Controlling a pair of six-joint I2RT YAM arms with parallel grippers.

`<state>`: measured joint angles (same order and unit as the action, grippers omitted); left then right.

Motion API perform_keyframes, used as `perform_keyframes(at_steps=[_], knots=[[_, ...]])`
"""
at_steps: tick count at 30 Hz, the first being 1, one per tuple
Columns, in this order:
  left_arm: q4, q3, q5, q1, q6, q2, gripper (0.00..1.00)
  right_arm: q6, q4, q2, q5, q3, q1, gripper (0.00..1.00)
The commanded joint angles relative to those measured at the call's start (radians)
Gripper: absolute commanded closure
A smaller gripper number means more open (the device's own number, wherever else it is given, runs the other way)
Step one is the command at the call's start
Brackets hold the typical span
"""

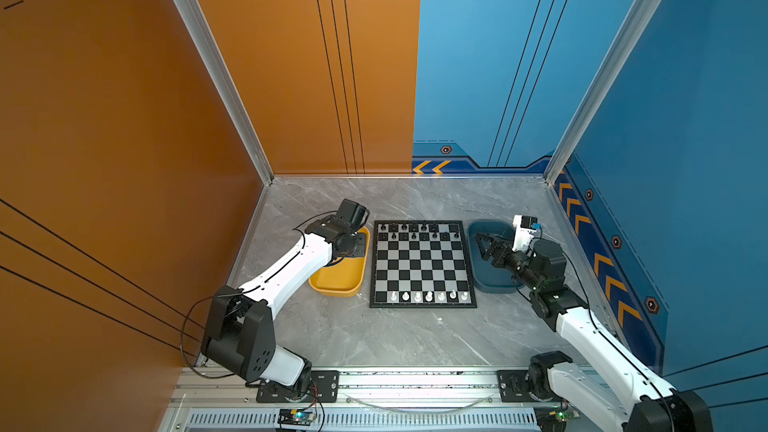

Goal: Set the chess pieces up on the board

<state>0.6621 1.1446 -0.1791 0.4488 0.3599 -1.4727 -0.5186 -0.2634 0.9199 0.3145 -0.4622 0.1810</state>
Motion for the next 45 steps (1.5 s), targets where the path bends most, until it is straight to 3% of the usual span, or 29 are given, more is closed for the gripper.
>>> perform_keyframes(at_steps=[1, 11, 18, 45], knots=[[0.068, -0.023, -0.009, 0.069, 0.037, 0.023, 1.00, -0.019, -0.010, -0.023, 0.020, 0.015, -0.004, 0.16], [0.092, -0.102, 0.000, 0.226, 0.116, 0.071, 1.00, -0.029, -0.016, -0.049, 0.011, 0.040, -0.004, 0.16], [0.093, -0.108, 0.010, 0.289, 0.132, 0.017, 1.00, -0.032, -0.018, -0.051, 0.016, 0.048, -0.004, 0.16], [0.090, -0.108, 0.023, 0.366, 0.158, -0.120, 1.00, -0.039, -0.024, -0.047, 0.013, 0.060, -0.002, 0.16]])
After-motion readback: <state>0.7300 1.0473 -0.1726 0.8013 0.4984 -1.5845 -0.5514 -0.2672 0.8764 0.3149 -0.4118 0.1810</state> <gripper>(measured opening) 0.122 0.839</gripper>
